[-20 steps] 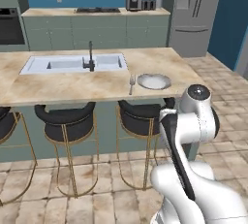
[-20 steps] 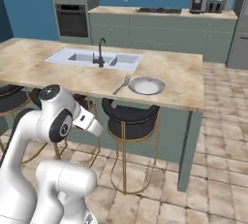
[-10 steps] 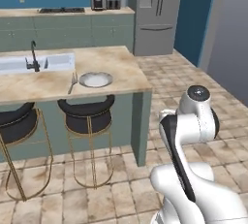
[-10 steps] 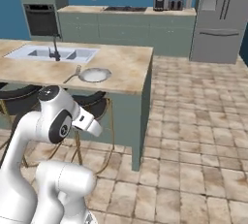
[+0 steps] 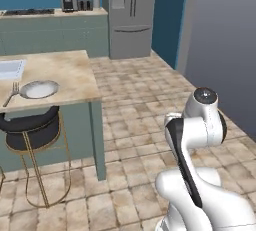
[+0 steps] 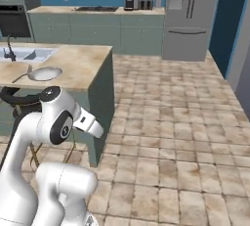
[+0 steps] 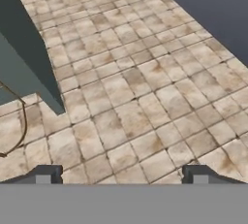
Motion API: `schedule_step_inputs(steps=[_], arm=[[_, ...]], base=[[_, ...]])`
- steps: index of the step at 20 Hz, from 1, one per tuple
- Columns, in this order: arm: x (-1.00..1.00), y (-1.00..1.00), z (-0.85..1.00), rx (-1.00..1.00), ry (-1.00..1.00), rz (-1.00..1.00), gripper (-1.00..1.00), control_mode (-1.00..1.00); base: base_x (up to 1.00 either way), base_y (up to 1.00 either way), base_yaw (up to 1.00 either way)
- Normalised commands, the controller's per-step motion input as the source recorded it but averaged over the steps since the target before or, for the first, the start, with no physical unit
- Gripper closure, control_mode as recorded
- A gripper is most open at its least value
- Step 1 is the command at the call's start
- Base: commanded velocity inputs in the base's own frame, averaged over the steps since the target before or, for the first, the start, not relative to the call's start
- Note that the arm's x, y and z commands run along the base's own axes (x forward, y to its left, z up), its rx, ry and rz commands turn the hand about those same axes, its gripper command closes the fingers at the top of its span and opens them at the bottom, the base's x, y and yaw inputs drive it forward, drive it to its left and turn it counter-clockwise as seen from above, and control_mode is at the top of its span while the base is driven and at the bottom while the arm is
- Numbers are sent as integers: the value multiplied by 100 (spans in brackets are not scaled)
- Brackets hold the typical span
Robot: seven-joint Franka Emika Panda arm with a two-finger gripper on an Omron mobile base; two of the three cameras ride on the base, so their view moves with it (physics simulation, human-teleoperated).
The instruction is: Take the fork and place it on the left side of the plate. Then take the spoon and place it on the right side of the plate. Make sure they're directly next to the plate.
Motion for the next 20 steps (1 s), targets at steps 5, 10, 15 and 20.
schedule_step_inputs(steps=[5,10,15,20], arm=[[0,0,0,0,0,0,-100,100],[0,0,0,0,0,0,-100,100],[0,0,0,0,0,0,-100,100],[0,0,0,0,0,0,-100,100]], base=[[59,-100,-6],[99,-100,-5],[100,-100,-4],[100,-100,-4]])
